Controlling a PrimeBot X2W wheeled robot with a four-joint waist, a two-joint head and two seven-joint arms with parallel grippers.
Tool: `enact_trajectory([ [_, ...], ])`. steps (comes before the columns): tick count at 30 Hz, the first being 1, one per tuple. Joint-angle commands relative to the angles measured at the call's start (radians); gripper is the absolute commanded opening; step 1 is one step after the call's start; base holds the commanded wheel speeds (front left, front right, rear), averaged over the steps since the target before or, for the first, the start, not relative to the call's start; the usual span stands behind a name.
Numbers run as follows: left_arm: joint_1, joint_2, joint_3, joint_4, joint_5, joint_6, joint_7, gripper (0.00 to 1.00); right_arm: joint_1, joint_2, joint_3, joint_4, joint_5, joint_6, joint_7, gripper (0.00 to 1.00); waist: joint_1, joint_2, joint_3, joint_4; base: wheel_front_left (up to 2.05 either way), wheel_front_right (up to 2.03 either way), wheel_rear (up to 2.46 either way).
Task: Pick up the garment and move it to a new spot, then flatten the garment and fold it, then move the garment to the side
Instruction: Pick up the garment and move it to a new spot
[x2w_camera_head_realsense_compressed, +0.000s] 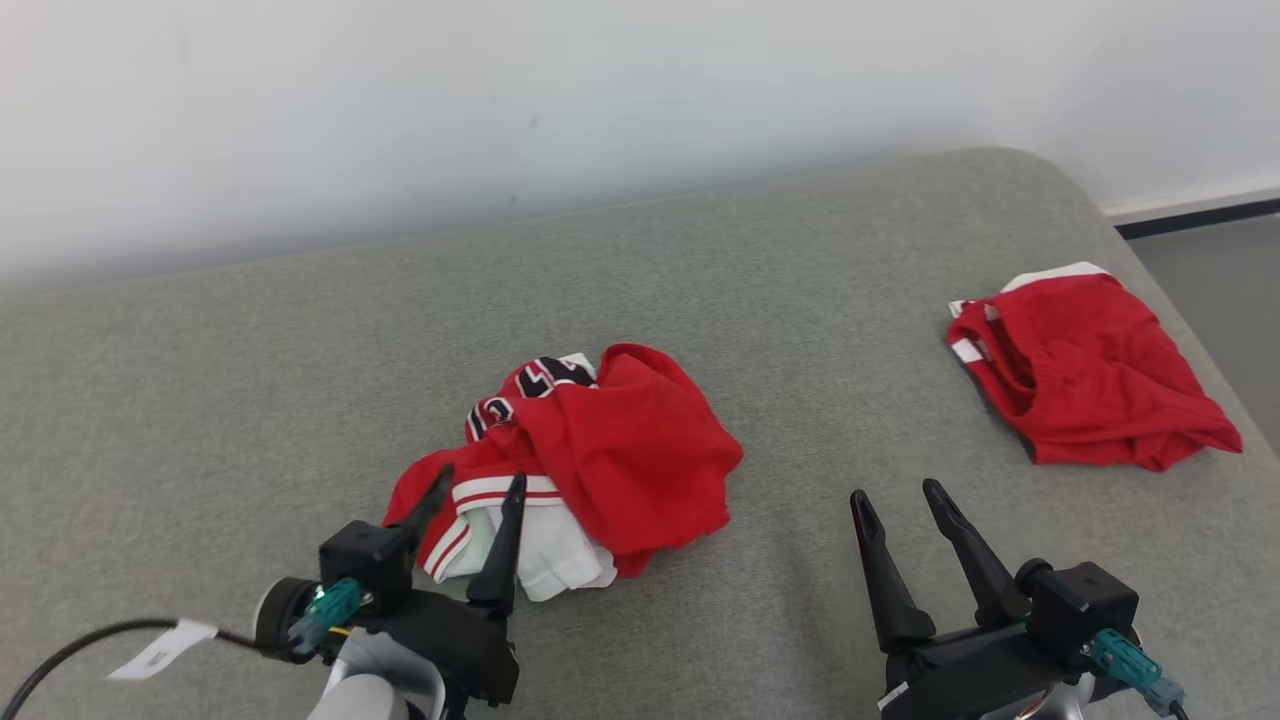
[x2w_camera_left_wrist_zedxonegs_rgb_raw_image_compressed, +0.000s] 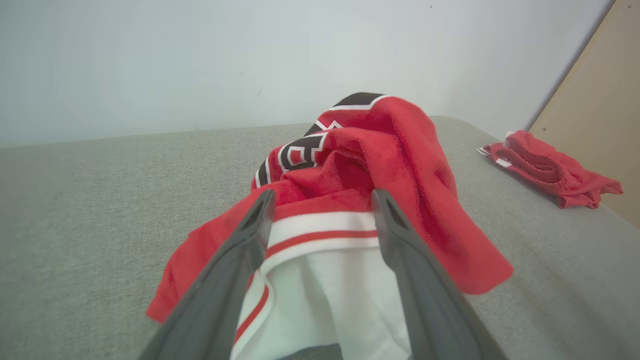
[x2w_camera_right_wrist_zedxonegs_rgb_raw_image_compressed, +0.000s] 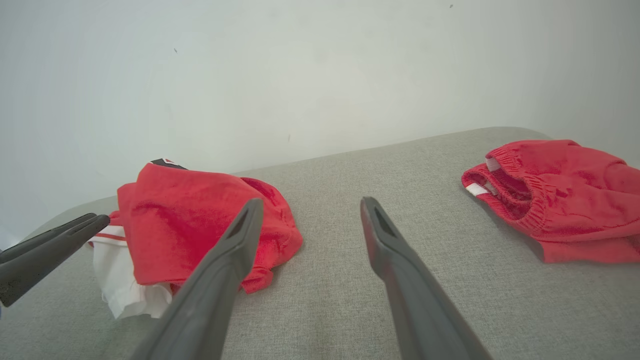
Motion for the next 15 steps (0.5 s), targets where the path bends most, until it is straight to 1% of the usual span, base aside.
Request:
enact_trajectory([
  [1, 0.019, 0.006, 0.011, -0.033, 0.011, 0.009, -0.019, 1.0, -0.003, 0.001, -0.005, 0.003, -0.007, -0.002, -0.005, 1.0, -0.0001, -0.0001, -0.008, 0.031, 0.0, 0.0, 0.0],
  [4, 0.073, 0.02, 0.034, -0.126, 0.032, 0.031, -0.043, 1.0, 0.004, 0.001, -0.022, 0.008, -0.01, -0.002, -0.009, 1.0, -0.0001, -0.0001, -0.021, 0.059, 0.0, 0.0, 0.0],
  [6, 0.114, 0.025, 0.059, -0.19, 0.036, 0.038, -0.048, 1.0, 0.011, 0.001, -0.035, 0.013, -0.013, -0.002, -0.012, 1.0, -0.0001, -0.0001, -0.029, 0.079, 0.0, 0.0, 0.0],
  [7, 0.114, 0.025, 0.059, -0.19, 0.036, 0.038, -0.048, 1.0, 0.011, 0.001, -0.035, 0.013, -0.013, -0.002, -0.012, 1.0, -0.0001, -0.0001, -0.029, 0.079, 0.0, 0.0, 0.0],
  [8, 0.135, 0.027, 0.075, -0.223, 0.041, 0.04, -0.049, 1.0, 0.015, 0.001, -0.044, 0.016, -0.014, -0.002, -0.016, 1.0, -0.0001, -0.0001, -0.033, 0.089, 0.0, 0.0, 0.0],
  [12, 0.236, 0.007, 0.185, -0.367, 0.065, 0.053, -0.049, 1.0, 0.02, 0.0, -0.07, 0.035, -0.016, -0.002, -0.026, 1.0, -0.0001, -0.0001, -0.05, 0.122, 0.0, 0.0, 0.0],
  [15, 0.307, -0.018, 0.277, -0.437, 0.082, 0.039, -0.049, 1.0, 0.028, 0.001, -0.096, 0.052, -0.022, -0.002, -0.039, 1.0, -0.0001, -0.0001, -0.067, 0.148, 0.0, 0.0, 0.0],
])
